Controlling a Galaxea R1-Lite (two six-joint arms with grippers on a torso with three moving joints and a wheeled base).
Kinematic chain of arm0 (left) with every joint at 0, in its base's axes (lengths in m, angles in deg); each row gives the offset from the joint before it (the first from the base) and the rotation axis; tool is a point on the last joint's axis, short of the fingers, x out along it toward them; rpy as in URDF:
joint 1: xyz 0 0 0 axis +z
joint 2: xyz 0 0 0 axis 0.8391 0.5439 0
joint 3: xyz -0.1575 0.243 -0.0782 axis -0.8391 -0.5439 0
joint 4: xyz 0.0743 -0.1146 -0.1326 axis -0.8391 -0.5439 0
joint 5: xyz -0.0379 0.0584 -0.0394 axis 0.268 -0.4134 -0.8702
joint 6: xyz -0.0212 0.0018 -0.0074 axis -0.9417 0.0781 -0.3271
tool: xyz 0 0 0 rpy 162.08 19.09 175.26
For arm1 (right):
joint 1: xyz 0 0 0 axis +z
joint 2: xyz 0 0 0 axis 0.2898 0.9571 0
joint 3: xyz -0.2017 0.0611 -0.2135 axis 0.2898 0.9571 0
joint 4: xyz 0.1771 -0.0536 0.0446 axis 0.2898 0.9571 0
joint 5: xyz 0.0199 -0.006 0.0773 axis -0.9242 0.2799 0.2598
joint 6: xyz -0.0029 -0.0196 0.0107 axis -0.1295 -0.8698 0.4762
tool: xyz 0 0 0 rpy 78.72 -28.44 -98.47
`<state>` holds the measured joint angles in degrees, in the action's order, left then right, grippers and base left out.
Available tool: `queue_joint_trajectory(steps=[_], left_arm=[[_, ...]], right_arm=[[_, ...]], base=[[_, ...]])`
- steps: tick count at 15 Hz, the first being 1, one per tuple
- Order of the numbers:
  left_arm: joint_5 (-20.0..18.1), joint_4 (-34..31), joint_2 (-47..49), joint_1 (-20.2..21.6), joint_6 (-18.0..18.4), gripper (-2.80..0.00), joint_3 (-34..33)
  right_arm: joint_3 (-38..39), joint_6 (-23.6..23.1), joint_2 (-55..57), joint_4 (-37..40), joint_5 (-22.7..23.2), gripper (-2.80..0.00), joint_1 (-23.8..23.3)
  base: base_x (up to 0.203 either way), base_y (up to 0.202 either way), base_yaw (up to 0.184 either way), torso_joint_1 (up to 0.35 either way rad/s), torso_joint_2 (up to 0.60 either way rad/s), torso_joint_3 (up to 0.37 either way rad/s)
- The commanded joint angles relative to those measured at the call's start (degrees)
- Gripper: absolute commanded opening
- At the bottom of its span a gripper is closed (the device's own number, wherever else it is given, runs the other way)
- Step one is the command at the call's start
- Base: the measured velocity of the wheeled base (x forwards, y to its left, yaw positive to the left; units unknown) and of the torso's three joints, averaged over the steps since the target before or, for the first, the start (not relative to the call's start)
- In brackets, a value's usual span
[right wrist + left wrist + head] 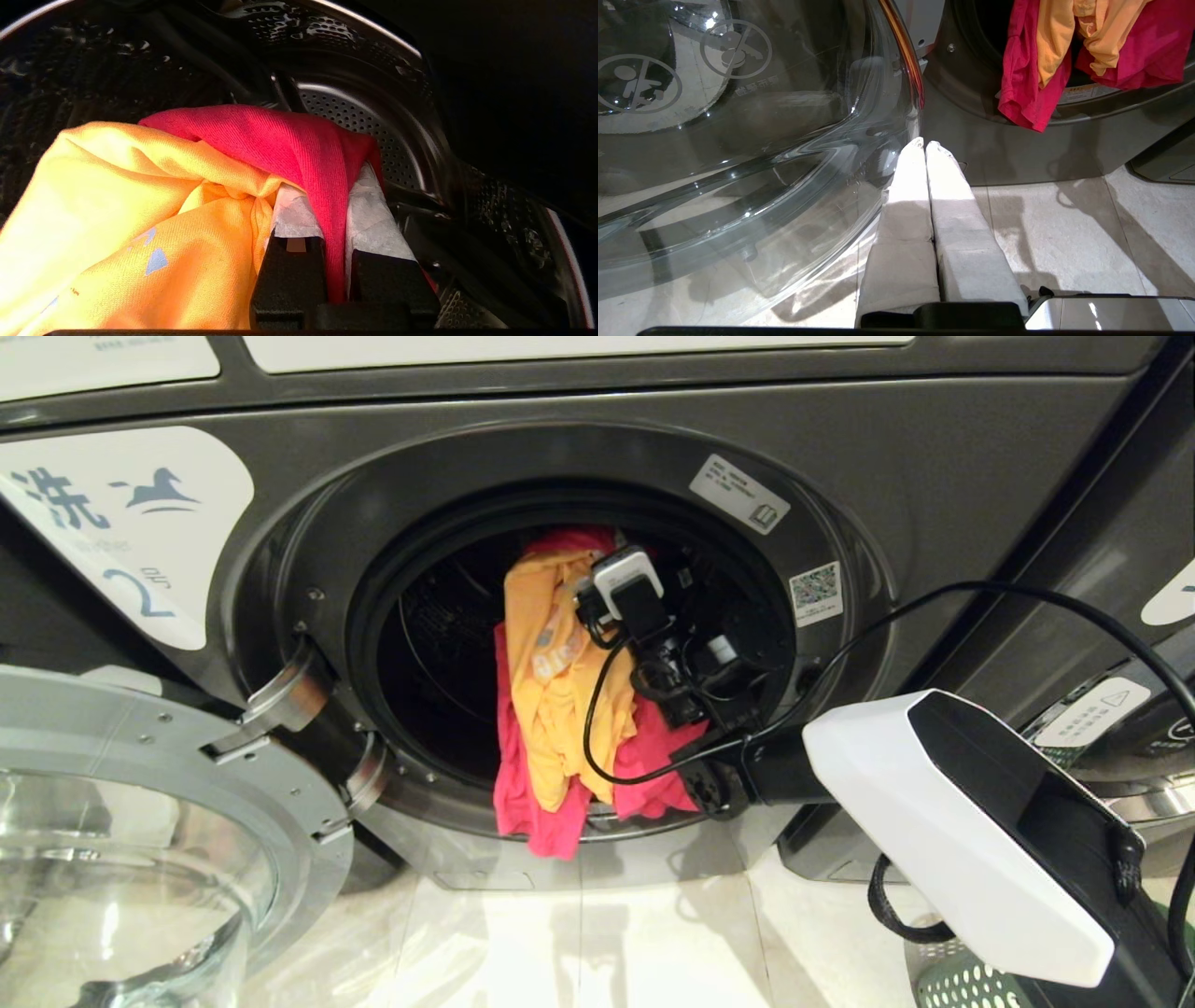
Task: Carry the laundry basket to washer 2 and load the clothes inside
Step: Place the clothes into the washing machine
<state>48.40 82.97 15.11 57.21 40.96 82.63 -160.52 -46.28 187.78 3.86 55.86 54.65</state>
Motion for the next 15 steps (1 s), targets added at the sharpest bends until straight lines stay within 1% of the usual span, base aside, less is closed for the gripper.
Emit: queue_joint_trajectory(steps=[1,3,4,8,11,12,13,15], left_arm=[[0.0,0.0,0.0,0.02,-0.01,-2.8,-0.09],[0.0,0.0,0.0,0.02,-0.01,-2.8,-0.09],[0.0,0.0,0.0,0.02,-0.01,-2.8,-0.09],[0.0,0.0,0.0,0.02,-0.01,-2.8,-0.09],[0.0,0.0,0.0,0.02,-0.01,-2.8,-0.09],[0.0,0.0,0.0,0.02,-0.01,-2.8,-0.09],[0.0,0.0,0.0,0.02,-0.01,-2.8,-0.09],[0.0,0.0,0.0,0.02,-0.01,-2.8,-0.09]], right_arm=[[-0.17,-0.26,-0.09,0.65,-0.04,-2.8,-0.02],[-3.18,-0.46,-0.09,4.12,0.05,-2.8,-0.25],[-3.97,-0.49,0.14,5.14,0.18,0.0,-0.27],[-2.04,-0.68,0.04,5.92,0.2,0.0,0.12],[3.07,-0.85,-1.45,6.53,0.18,0.0,0.7],[5.93,-0.85,-2.37,6.52,0.19,0.0,0.81],[10.62,-0.77,-3.72,6.53,0.19,0.0,0.9],[22.24,-0.5,-7.71,6.83,0.07,0.0,1.34]], base=[[0.0,0.0,0.0,0.0,0.0,0.0],[0.0,0.0,0.0,0.0,0.0,0.0],[0.0,0.0,0.0,0.0,0.0,0.0],[0.0,0.0,0.0,0.0,0.0,0.0],[0.0,0.0,0.0,0.0,0.0,0.0],[0.0,0.0,0.0,0.0,0.0,0.0],[0.0,0.0,0.0,0.0,0.0,0.0],[0.0,0.0,0.0,0.0,0.0,0.0]])
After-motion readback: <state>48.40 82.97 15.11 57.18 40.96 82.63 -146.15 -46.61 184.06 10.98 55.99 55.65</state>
